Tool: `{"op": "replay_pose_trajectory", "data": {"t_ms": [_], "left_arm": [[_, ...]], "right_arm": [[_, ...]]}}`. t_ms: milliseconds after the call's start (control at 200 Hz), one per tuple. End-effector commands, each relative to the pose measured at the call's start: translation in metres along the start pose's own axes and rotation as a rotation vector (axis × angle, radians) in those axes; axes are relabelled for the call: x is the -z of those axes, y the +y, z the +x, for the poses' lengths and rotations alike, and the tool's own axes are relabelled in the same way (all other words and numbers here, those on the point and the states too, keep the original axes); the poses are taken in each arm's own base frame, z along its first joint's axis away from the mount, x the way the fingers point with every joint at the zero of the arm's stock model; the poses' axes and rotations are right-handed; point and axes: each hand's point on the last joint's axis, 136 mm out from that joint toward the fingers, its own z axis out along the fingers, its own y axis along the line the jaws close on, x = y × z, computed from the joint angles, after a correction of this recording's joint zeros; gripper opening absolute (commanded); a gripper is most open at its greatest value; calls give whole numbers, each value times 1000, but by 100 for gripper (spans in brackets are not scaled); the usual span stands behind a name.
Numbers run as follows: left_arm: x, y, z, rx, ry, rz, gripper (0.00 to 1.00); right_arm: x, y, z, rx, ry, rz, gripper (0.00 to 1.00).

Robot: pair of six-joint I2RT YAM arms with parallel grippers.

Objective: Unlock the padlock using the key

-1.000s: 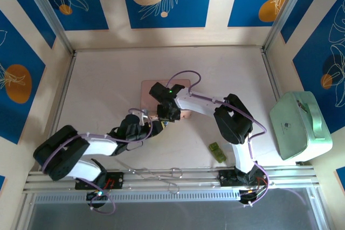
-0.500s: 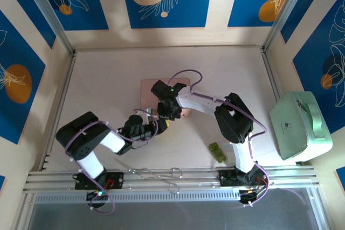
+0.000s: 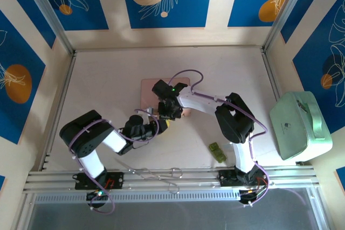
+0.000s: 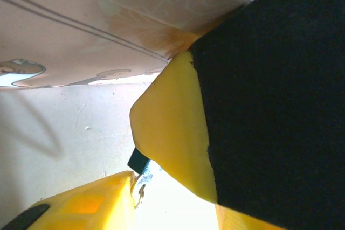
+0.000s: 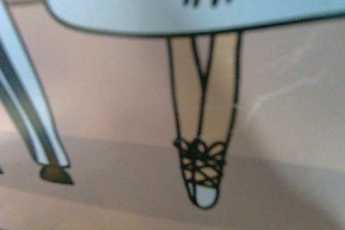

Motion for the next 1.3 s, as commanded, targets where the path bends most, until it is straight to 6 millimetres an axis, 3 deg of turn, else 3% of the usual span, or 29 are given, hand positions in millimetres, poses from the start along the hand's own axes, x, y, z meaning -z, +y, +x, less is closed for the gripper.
{"op": "replay_pose_trajectory", "data": {"t_ms": [0,115,340,625,775,990,1106,1296], "left_arm": [[-7,-27,-18,39,-49,110,35],[-8,-30,-18,59,-51,135,27],[-9,-31,-18,75,-49,143,22],[-7,-27,-20,98,-57,146,19],[-7,-26,-21,123,-57,162,19],[-2,-26,-24,121,-67,162,19],[-2,-28,-25,124,-65,169,19],[-2,-30,-24,125,-60,176,19]], "right_arm": [[-10,-2,33,-11,134,-11,26],[-6,-2,31,-17,119,-18,33],[4,0,22,-28,65,-46,45],[33,4,7,-29,-202,-244,68],[33,-2,2,-31,-272,-310,68],[27,3,-6,-66,-253,-415,57],[27,5,-7,-75,-255,-468,56],[15,-9,-6,-123,-265,-508,60]]}}
